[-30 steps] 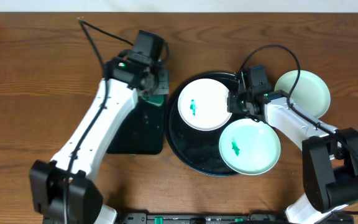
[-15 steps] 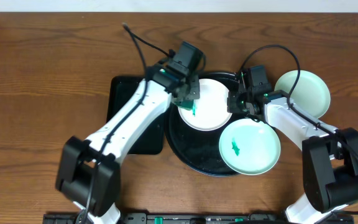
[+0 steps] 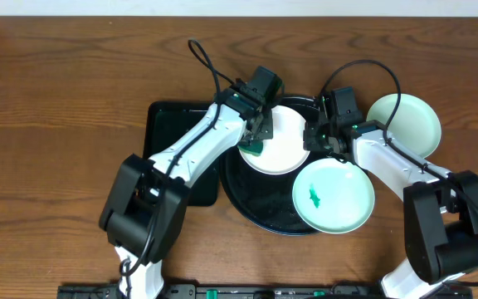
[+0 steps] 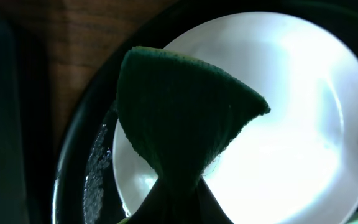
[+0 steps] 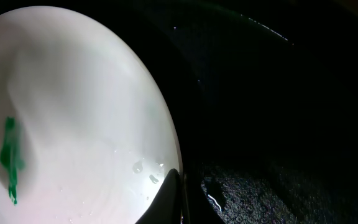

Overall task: Clean dirty plates on tray and stack at the side
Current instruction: 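Carry the sponge right onto the white plate with the left gripper, then scrub the white plate with the sponge while the right gripper holds it, then rub the sponge over the white plate's green mark, left gripper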

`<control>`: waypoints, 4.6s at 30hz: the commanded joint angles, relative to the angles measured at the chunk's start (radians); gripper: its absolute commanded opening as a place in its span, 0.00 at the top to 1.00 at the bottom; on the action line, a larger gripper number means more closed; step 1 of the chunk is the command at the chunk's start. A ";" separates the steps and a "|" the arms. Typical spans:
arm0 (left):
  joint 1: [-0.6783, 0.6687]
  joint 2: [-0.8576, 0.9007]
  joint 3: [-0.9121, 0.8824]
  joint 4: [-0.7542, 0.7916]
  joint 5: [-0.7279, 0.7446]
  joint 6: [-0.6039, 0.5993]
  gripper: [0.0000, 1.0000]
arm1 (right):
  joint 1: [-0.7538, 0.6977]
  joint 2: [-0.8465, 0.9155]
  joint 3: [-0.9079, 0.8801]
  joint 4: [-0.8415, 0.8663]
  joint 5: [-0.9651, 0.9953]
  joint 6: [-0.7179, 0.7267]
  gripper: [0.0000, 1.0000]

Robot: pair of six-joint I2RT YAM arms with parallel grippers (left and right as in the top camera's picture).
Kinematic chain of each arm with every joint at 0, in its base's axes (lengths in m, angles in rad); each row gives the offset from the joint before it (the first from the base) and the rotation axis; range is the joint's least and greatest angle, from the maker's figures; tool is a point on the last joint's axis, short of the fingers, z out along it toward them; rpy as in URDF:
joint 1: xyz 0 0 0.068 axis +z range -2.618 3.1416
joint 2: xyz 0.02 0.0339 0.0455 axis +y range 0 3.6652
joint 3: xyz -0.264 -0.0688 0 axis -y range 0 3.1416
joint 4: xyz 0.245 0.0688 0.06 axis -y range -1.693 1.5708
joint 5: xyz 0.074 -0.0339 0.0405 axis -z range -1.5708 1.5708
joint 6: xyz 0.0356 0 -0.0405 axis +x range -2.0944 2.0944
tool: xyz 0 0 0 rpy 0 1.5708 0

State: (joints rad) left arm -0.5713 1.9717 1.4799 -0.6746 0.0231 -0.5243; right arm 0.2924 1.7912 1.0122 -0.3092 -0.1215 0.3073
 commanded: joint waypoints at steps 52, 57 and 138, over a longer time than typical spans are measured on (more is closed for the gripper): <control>-0.014 0.183 0.029 0.052 -0.005 -0.027 0.93 | 0.010 0.021 -0.037 0.081 0.061 0.014 0.99; -0.014 0.183 0.029 0.052 -0.005 -0.027 0.93 | 0.010 0.026 -0.039 0.081 0.061 0.014 0.89; 0.043 0.079 -0.005 0.088 0.140 0.037 0.93 | 0.010 0.057 -0.039 0.116 0.008 0.014 0.99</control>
State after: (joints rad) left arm -0.5308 2.0232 1.4849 -0.5842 0.1768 -0.4973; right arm 0.3004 1.8324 0.9794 -0.1997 -0.1005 0.3222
